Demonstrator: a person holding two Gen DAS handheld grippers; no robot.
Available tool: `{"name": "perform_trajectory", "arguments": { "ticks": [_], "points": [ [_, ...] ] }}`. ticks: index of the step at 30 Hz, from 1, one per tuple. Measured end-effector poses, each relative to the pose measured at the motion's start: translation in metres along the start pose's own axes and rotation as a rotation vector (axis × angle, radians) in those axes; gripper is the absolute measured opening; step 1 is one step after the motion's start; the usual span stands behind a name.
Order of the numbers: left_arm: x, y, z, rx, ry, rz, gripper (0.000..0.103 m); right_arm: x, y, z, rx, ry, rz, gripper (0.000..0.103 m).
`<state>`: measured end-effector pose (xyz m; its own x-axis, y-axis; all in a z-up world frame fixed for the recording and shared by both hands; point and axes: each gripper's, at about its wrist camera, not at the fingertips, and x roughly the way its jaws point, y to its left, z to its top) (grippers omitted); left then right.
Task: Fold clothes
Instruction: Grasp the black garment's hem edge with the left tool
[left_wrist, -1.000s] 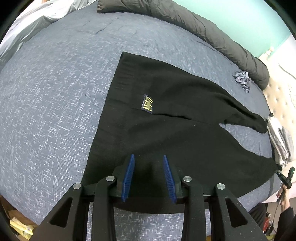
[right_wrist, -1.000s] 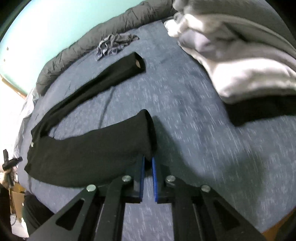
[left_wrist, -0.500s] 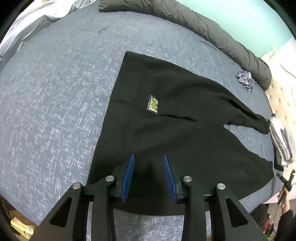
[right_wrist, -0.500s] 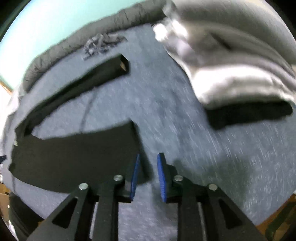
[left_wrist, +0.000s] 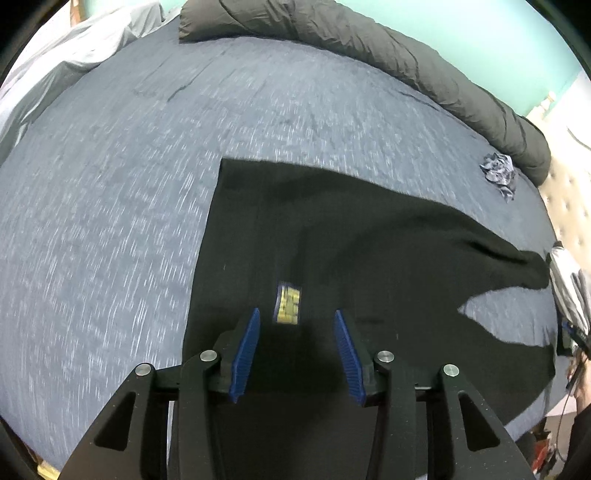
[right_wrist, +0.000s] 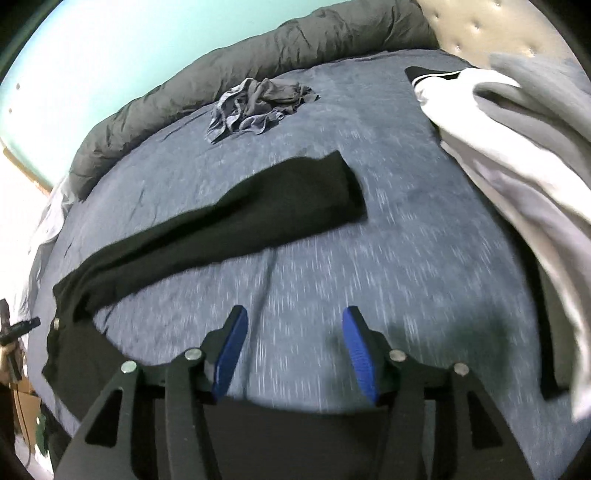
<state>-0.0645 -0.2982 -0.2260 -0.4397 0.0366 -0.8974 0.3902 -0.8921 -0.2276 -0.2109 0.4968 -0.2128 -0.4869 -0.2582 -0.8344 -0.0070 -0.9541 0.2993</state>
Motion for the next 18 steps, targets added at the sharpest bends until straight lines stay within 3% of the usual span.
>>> {"name": "perform_trajectory", "arguments": {
  "ticks": [11,18],
  "points": [
    [0.043,0.021,0.066,-0.072,-0.024,0.026,0.054,0.057,-0.025,0.086,0.048,-0.034,-0.068,0.070],
    [0.051,0.049,0.091,-0.144,-0.076,0.045,0.060,0.093,-0.033,0.099,0.067,-0.014,-0.091,0.070]
  ]
}}
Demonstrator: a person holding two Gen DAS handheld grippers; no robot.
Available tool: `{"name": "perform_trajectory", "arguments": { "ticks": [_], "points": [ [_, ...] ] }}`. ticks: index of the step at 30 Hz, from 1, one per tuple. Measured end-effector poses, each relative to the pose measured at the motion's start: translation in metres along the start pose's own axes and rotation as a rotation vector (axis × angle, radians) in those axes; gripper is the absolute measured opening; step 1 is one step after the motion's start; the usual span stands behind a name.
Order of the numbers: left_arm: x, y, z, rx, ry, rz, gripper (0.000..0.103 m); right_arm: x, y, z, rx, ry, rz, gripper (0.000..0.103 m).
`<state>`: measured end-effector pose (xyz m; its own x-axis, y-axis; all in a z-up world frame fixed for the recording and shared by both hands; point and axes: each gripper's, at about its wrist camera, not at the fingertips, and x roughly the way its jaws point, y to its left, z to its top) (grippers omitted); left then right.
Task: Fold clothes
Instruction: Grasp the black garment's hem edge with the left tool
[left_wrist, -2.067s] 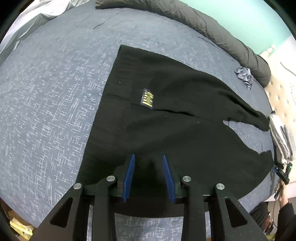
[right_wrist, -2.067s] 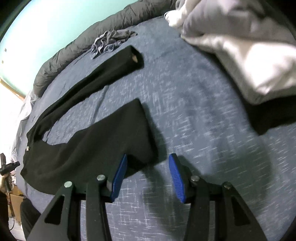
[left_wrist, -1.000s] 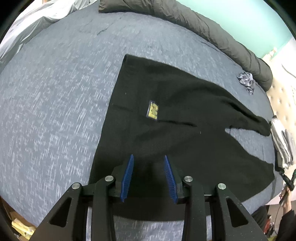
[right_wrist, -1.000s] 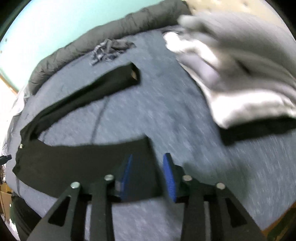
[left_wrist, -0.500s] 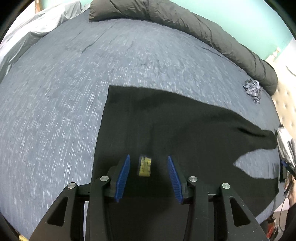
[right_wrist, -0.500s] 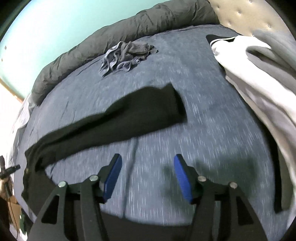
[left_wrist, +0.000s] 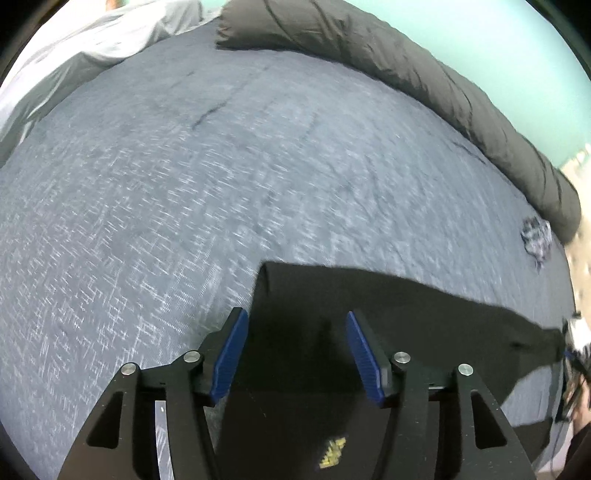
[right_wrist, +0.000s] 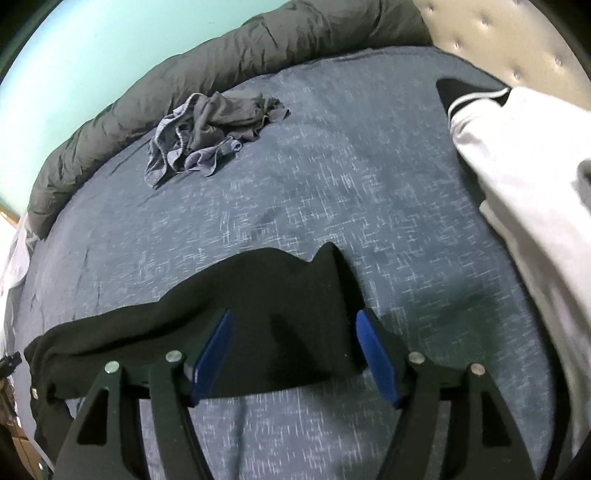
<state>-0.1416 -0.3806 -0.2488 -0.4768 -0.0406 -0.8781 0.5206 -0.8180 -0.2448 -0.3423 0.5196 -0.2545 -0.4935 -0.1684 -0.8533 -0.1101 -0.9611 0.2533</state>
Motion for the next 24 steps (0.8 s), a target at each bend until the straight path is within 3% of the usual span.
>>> {"name": "perform_trajectory", "arguments": {
  "ticks": [3,4,6,8,9,11,12,14,17,24],
  "points": [
    [0.009,0.007,0.005,-0.017,-0.002,-0.013,0.060,0.007,-0.001,-0.002,-0.009,-0.009,0.014,0.065],
    [0.012,0.008,0.006,-0.021,-0.004,-0.022,0.060,0.007,-0.001,-0.003,-0.016,-0.014,0.023,0.056],
    [0.016,0.009,0.008,-0.020,-0.008,-0.030,0.060,0.008,0.001,-0.004,-0.030,-0.023,0.041,0.049],
    [0.022,0.006,0.010,-0.007,-0.007,-0.026,0.059,0.008,0.003,-0.005,-0.046,-0.023,0.046,0.027],
    [0.024,0.005,0.011,-0.006,-0.003,-0.030,0.057,0.008,0.005,-0.006,-0.055,-0.023,0.049,0.022],
    [0.030,0.002,0.011,-0.007,0.005,-0.048,0.036,0.007,0.008,-0.007,-0.071,-0.024,0.054,0.011],
    [0.031,0.000,0.010,-0.001,0.008,-0.044,0.031,0.006,0.009,-0.008,-0.083,-0.027,0.057,0.009],
    [0.034,-0.005,0.010,0.017,0.020,-0.039,0.010,0.002,0.010,-0.009,-0.095,-0.034,0.070,0.007],
    [0.027,-0.009,0.009,0.036,0.020,-0.041,0.004,-0.006,0.008,-0.012,-0.103,-0.044,0.087,0.007],
    [-0.020,-0.002,0.010,0.040,-0.009,-0.053,0.004,-0.044,-0.014,-0.028,-0.098,-0.052,0.119,0.006]
  ]
}}
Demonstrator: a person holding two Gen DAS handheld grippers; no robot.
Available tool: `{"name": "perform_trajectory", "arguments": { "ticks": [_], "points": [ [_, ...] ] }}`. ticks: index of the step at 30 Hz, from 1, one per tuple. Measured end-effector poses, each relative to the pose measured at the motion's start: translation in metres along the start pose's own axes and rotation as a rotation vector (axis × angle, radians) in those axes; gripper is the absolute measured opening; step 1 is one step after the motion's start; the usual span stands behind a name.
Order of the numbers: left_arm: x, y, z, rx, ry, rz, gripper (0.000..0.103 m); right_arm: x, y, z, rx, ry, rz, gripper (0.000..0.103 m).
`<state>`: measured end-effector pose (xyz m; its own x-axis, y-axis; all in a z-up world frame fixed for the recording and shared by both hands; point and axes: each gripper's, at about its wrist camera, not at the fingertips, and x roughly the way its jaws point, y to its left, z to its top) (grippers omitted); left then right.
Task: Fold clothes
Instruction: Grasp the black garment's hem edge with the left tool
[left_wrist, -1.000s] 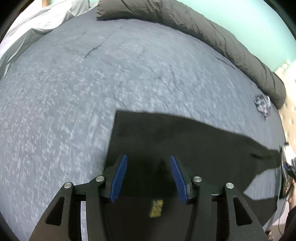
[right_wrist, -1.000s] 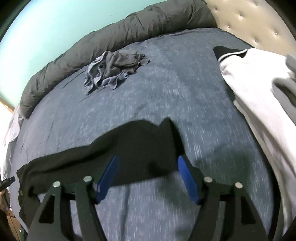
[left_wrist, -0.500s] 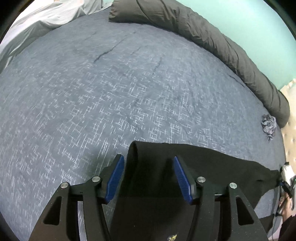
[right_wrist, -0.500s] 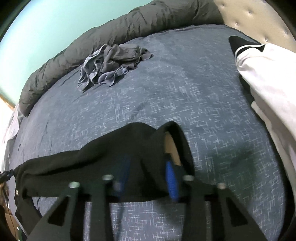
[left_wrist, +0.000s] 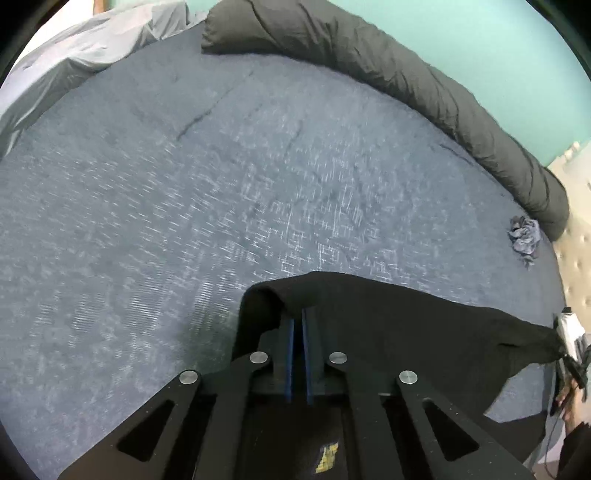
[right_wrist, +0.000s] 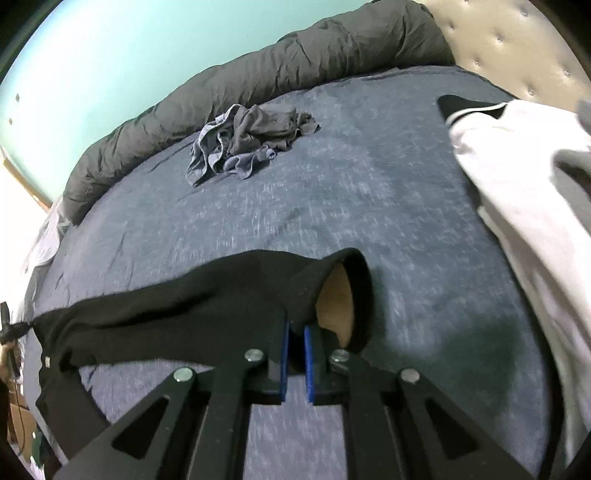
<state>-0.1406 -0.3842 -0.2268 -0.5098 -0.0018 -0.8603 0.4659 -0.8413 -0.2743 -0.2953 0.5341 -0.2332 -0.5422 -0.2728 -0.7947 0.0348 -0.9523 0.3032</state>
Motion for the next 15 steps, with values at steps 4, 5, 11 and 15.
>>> {"name": "perform_trajectory", "arguments": {
  "ticks": [4,5,11,15],
  "points": [
    [-0.019,0.006,-0.004,0.001,0.006,-0.002,0.004,-0.007,-0.010,-0.021,-0.004,0.052,-0.007,0.006],
    [-0.020,0.006,-0.005,0.004,0.011,0.000,0.004,-0.007,-0.013,-0.025,-0.001,0.064,-0.012,0.006],
    [-0.011,0.011,-0.014,-0.007,0.063,0.034,0.004,0.008,-0.024,-0.047,0.023,0.163,-0.034,0.006],
    [0.002,0.009,-0.019,0.011,0.100,0.049,0.004,0.011,-0.028,-0.045,0.061,0.156,-0.002,0.011]
  ]
}}
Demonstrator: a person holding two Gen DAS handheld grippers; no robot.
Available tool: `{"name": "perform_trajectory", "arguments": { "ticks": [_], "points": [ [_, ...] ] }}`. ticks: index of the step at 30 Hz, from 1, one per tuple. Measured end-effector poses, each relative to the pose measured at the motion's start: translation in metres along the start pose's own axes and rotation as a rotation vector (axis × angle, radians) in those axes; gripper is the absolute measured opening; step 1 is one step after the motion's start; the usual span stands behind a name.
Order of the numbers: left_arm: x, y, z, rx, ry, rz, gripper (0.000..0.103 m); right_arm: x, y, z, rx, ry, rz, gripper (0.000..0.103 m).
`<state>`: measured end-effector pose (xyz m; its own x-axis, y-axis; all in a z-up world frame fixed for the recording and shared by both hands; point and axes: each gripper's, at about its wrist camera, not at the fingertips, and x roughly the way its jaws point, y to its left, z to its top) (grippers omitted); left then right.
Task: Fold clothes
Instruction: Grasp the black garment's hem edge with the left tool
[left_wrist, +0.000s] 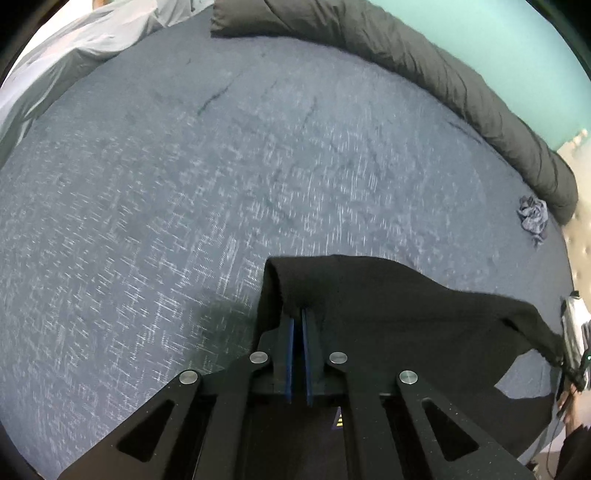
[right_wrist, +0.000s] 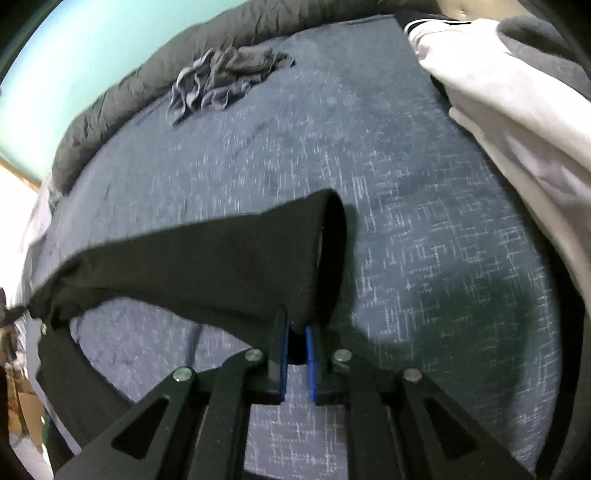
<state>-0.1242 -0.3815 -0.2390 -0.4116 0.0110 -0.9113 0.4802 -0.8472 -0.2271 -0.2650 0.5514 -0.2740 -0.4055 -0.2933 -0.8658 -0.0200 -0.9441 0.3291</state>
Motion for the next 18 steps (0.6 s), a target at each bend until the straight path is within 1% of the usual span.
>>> {"name": "perform_trajectory", "arguments": {
  "ticks": [1,2,4,5,8,11,13,15,16,17,18],
  "points": [
    [0.002,0.000,0.000,0.000,0.001,0.001,0.005,-0.002,-0.002,0.002,0.018,-0.012,0.015,0.019],
    [0.003,0.001,0.000,-0.001,0.001,0.002,0.008,-0.004,-0.004,0.005,0.029,-0.026,0.028,0.033],
    [0.006,0.003,0.000,-0.007,-0.001,0.000,0.008,-0.010,-0.006,0.010,0.049,-0.057,0.052,0.051],
    [0.008,0.003,0.000,-0.009,-0.001,-0.001,0.008,-0.014,-0.007,0.014,0.061,-0.076,0.069,0.052],
    [0.011,0.004,0.001,-0.013,-0.001,-0.001,0.008,-0.017,-0.006,0.028,0.088,-0.115,0.077,0.055],
    [0.014,0.003,0.003,-0.019,-0.004,-0.003,0.008,-0.004,-0.001,0.045,0.093,-0.085,0.068,0.055],
    [0.015,0.001,0.003,-0.018,-0.002,-0.002,0.008,0.009,0.001,0.052,0.099,-0.041,0.030,0.055],
    [0.017,0.000,0.003,-0.014,0.001,0.000,0.008,0.020,-0.001,0.056,0.127,-0.017,0.034,0.055],
    [0.018,-0.001,0.003,-0.011,0.001,0.001,0.008,0.022,-0.001,0.057,0.134,-0.028,0.037,0.053],
    [0.019,-0.002,0.003,-0.008,0.001,0.002,0.008,0.024,-0.001,0.058,0.140,-0.039,0.041,0.043],
    [0.019,-0.002,0.003,-0.005,0.000,0.003,0.008,0.026,-0.001,0.059,0.146,-0.051,0.044,0.036]
  ]
}}
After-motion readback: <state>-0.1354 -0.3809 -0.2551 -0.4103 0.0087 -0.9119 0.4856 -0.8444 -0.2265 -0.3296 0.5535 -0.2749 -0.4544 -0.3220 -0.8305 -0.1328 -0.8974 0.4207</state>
